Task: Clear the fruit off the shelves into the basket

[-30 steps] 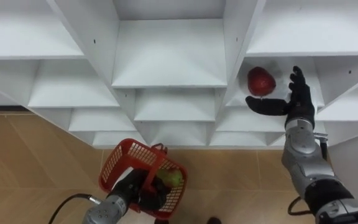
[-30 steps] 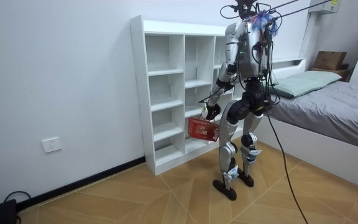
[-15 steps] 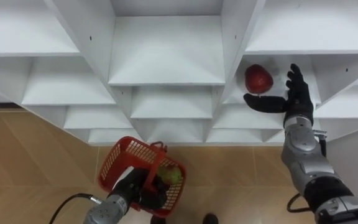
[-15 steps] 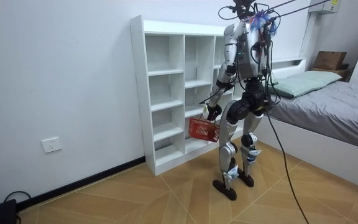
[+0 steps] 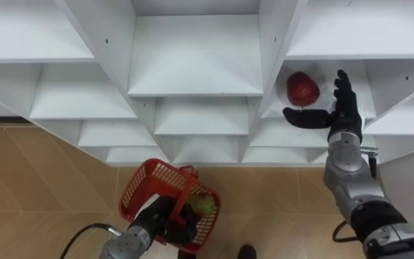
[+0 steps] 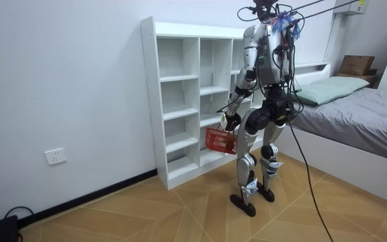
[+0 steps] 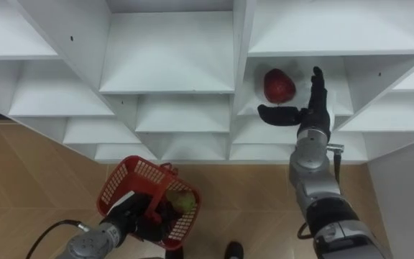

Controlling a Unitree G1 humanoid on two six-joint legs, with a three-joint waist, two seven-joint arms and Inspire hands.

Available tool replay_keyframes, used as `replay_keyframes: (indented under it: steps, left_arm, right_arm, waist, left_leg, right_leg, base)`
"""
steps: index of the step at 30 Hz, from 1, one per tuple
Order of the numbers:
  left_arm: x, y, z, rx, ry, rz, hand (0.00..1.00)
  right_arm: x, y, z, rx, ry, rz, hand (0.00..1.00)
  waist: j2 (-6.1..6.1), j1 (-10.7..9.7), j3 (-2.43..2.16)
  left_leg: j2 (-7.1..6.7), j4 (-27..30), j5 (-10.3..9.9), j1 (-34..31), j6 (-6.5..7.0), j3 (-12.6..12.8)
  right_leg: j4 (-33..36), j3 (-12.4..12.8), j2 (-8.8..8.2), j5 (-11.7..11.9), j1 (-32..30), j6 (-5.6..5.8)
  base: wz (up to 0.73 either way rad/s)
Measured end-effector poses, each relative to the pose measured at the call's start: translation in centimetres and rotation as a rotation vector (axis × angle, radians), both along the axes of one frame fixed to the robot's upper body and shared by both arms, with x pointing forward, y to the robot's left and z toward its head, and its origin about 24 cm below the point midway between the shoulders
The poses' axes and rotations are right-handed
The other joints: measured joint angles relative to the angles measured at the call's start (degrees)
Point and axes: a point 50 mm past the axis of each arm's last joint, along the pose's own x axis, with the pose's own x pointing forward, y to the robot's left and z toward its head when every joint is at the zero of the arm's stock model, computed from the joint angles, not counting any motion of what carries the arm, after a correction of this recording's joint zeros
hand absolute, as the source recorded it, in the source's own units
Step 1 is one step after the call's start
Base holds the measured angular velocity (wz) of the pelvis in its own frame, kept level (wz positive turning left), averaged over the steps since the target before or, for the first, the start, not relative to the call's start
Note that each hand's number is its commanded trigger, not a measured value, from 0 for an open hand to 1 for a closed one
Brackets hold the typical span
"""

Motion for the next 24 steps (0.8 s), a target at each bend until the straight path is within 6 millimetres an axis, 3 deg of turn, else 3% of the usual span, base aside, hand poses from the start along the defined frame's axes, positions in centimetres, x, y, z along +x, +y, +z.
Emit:
replay_keyframes:
  steps: [10, 24]
  left_arm:
    - [0.0, -0.8, 0.0, -0.02, 0.001, -0.001, 1.0]
    - [-0.1, -1.1, -0.1, -0.018, 0.004, -0.019, 1.0]
  right_arm:
    - [0.2, 0.1, 0.3, -0.069, -0.007, -0.011, 0.0]
    - [0.5, 1.1, 0.4, -0.095, -0.004, 0.013, 0.0]
  waist:
    - [0.27, 0.8, -0.08]
    - [0.19, 1.1, -0.03]
  left_leg:
    - [-0.87, 0.0, 0.4, -0.6, 0.57, 0.2]
    - [-0.95, 0.0, 0.5, -0.8, 0.66, 0.2]
  right_leg:
    - [2.2, 0.2, -1.19, -0.7, -1.7, 0.22]
    - [2.2, 0.2, -1.3, -0.7, -1.8, 0.28]
  base:
    - [0.0]
    - [0.0]
